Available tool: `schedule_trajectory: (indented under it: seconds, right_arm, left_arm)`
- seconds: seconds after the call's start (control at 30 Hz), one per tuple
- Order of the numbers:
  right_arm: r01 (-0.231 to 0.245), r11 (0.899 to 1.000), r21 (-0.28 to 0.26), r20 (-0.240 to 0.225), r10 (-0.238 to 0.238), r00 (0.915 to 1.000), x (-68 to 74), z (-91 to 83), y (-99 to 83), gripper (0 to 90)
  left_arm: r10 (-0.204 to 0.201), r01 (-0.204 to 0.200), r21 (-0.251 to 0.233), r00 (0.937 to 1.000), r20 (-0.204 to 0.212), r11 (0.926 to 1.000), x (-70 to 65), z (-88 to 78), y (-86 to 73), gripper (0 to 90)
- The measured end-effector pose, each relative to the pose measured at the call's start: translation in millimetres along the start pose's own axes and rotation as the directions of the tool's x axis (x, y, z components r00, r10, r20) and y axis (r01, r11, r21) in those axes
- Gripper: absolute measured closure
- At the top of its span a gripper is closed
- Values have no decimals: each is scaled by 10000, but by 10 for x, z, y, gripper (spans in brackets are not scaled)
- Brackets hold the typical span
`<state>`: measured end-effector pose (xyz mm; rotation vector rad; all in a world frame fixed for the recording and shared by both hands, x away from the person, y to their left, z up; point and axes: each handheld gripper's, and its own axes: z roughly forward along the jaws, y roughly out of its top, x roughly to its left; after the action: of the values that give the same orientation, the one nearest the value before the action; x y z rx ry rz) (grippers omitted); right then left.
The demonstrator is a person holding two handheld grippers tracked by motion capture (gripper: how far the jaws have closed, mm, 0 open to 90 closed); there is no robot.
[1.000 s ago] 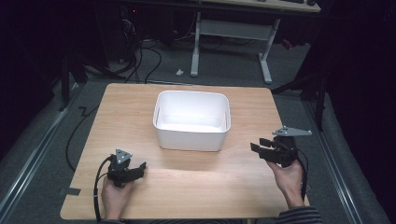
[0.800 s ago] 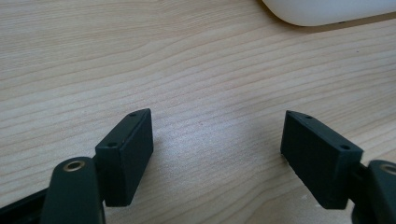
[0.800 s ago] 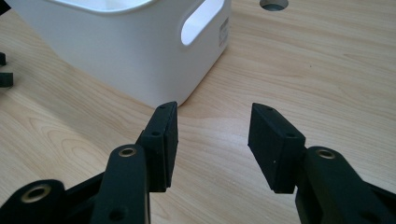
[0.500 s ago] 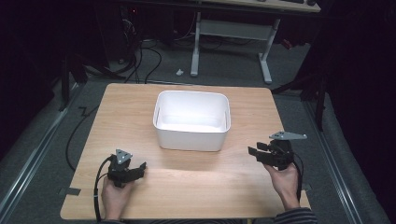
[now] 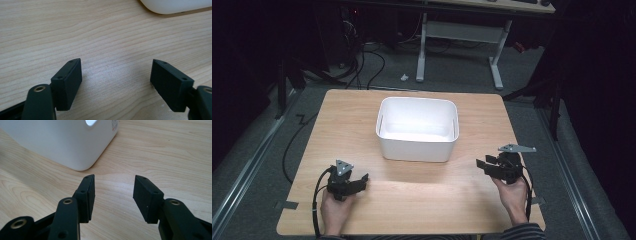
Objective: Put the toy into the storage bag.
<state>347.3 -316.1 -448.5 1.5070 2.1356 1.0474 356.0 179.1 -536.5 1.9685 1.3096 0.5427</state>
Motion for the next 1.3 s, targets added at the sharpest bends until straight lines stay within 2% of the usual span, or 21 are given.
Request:
schedule_trajectory:
  seconds: [0.23,0.67,1.0,1.17,1.3]
  right_arm:
    - [31,10000,41,117,-31,9999,-14,101,-48,526]
    - [-320,9991,260,227,314,9992,-65,295,-141,525]
    - [-190,9985,523,462,166,9988,-52,424,-201,513]
    - [12,9979,645,740,-60,9972,-39,474,-213,505]
    - [94,9985,537,878,-141,9960,-29,505,-220,500]
  left_arm:
    - [32,-32,12,10000,-36,10000,-5,2,1,258]
    - [56,-56,19,10000,-69,10000,-9,2,1,256]
    - [38,-37,14,10000,-48,10000,-6,2,1,257]
    - [38,-38,12,10000,-48,10000,-7,2,1,257]
    - [38,-37,14,10000,-48,10000,-7,2,1,256]
